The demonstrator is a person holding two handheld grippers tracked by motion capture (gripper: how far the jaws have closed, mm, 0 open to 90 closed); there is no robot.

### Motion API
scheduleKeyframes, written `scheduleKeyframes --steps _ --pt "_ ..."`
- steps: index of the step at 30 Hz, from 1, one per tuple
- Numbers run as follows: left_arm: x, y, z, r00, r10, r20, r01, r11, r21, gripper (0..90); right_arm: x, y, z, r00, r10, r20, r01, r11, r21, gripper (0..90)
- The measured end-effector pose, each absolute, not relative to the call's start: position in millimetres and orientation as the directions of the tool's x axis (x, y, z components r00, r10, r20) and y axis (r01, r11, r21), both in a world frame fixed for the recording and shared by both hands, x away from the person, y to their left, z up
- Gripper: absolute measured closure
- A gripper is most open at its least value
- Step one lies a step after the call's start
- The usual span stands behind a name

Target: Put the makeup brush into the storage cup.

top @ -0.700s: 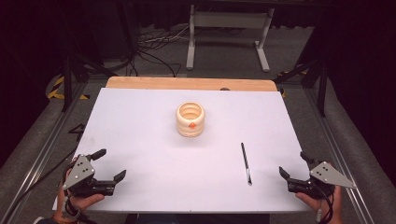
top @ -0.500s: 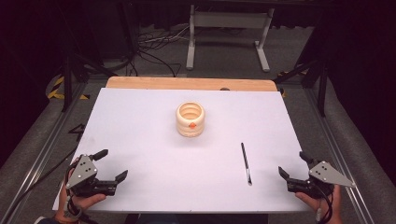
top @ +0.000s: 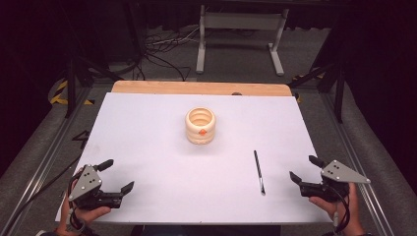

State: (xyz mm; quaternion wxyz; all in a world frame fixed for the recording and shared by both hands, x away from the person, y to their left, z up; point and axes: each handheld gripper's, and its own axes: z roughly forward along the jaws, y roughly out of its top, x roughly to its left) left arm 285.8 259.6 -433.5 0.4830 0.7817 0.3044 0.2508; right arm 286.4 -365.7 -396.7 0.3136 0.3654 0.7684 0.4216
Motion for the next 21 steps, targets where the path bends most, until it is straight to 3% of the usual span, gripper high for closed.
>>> scheduleKeyframes --steps 11,15,21 --pt "286.1 257.1 -435.9 0.695 0.713 0.094 0.247 -0.36 0.9 5.8 305.2 -332.8 -385.8 -0.615 0.782 -0.105 0.442 0.451 0.775 18.4" --pt "286.2 256.5 -436.0 0.696 0.712 0.093 0.249 -0.361 0.898 5.9 314.0 -313.2 -390.3 -0.65 0.759 -0.041 0.53 0.492 0.691 19.1" --pt "285.7 255.7 -437.0 0.702 0.707 0.087 0.254 -0.363 0.897 6.0 328.0 -281.4 -401.9 -0.655 0.756 0.02 0.65 0.55 0.524 30.0"
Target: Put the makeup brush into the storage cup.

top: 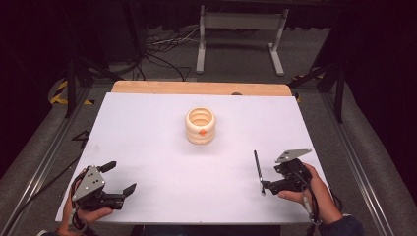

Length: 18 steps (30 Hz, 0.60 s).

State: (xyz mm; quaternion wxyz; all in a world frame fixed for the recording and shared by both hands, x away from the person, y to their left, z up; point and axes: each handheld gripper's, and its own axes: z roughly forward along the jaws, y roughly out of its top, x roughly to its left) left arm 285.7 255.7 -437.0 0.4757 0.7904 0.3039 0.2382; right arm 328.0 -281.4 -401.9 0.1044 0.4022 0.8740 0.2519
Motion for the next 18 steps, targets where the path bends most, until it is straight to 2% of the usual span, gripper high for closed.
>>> scheduleKeyframes --steps 5,10,13,15,18 --pt "284.6 255.0 -436.7 0.707 0.701 0.093 0.25 -0.371 0.894 6.1 336.7 -264.6 -412.4 -0.666 0.744 0.052 0.683 0.581 0.443 33.7" --pt "284.2 256.0 -436.5 0.707 0.701 0.09 0.252 -0.369 0.895 6.3 344.2 -257.2 -426.3 -0.673 0.74 -0.017 0.688 0.634 0.353 46.0" --pt "284.7 254.9 -437.3 0.711 0.698 0.09 0.257 -0.377 0.89 6.5 344.4 -254.2 -424.5 -0.691 0.722 -0.042 0.671 0.662 0.333 60.3" --pt "284.9 253.8 -437.9 0.714 0.694 0.093 0.257 -0.382 0.888 6.6 343.6 -250.4 -423.9 -0.72 0.692 -0.051 0.645 0.695 0.317 73.7" --pt "285.0 251.8 -438.3 0.718 0.69 0.093 0.262 -0.391 0.882 6.9 344.2 -242.8 -423.0 -0.749 0.66 -0.062 0.622 0.732 0.278 82.8"
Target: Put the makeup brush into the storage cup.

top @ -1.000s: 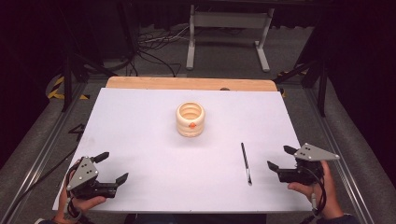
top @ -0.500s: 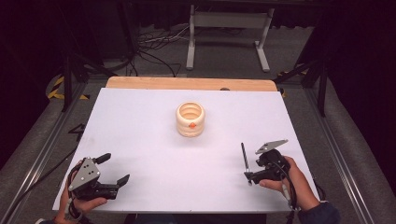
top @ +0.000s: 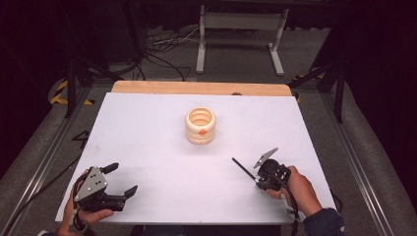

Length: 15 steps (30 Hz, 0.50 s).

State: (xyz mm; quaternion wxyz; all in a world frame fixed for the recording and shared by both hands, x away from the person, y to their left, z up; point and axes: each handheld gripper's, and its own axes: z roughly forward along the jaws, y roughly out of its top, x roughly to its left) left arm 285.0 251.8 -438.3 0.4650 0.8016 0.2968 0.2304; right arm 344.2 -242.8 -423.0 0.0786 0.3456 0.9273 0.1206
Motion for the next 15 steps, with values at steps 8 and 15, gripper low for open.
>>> scheduleKeyframes --steps 8,15 --pt "286.4 244.7 -439.8 0.734 0.671 0.105 0.26 -0.421 0.869 7.7 347.7 -237.5 -421.4 -0.803 0.591 -0.083 0.562 0.795 0.228 84.8" --pt "289.5 240.0 -439.5 0.736 0.667 0.117 0.258 -0.437 0.862 7.8 345.6 -238.3 -419.9 -0.832 0.547 -0.093 0.513 0.822 0.248 85.4"
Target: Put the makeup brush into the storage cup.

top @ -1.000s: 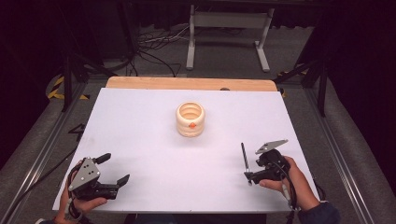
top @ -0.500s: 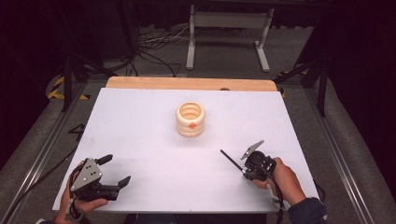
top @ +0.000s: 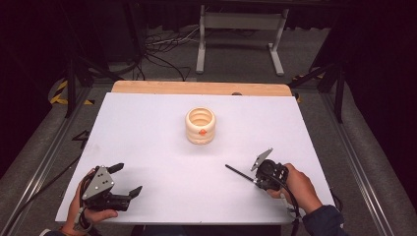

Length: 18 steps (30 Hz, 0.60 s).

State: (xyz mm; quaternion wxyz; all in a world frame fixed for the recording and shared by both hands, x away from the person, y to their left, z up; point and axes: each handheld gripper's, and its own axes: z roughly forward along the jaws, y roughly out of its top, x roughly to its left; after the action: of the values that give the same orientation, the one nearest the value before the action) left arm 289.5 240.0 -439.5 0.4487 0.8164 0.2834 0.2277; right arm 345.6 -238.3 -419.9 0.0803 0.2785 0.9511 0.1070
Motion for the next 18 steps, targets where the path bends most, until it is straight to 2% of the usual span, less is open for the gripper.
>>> scheduleKeyframes --steps 5,7,10,11,14,18 --pt "291.4 233.1 -441.3 0.748 0.651 0.129 0.259 -0.465 0.847 7.6 343.2 -238.5 -411.5 -0.835 0.537 -0.12 0.492 0.827 0.274 90.0" --pt "291.5 232.3 -442.1 0.751 0.648 0.126 0.26 -0.465 0.846 7.4 344.0 -240.0 -412.3 -0.838 0.535 -0.106 0.502 0.833 0.233 90.0" --pt "291.7 233.7 -441.9 0.75 0.649 0.124 0.261 -0.463 0.847 7.3 347.1 -240.2 -421.6 -0.833 0.545 -0.093 0.515 0.826 0.229 89.5" --pt "291.5 234.1 -441.8 0.75 0.65 0.122 0.261 -0.46 0.848 7.4 347.8 -240.9 -419.2 -0.829 0.551 -0.099 0.518 0.822 0.235 82.7" --pt "292.0 234.7 -442.2 0.75 0.651 0.117 0.264 -0.456 0.85 7.4 347.6 -244.4 -411.4 -0.827 0.555 -0.083 0.519 0.813 0.263 79.5" --pt "292.4 234.5 -442.4 0.752 0.649 0.112 0.267 -0.456 0.849 7.4 351.4 -249.1 -410.1 -0.806 0.575 -0.14 0.529 0.806 0.266 71.8"
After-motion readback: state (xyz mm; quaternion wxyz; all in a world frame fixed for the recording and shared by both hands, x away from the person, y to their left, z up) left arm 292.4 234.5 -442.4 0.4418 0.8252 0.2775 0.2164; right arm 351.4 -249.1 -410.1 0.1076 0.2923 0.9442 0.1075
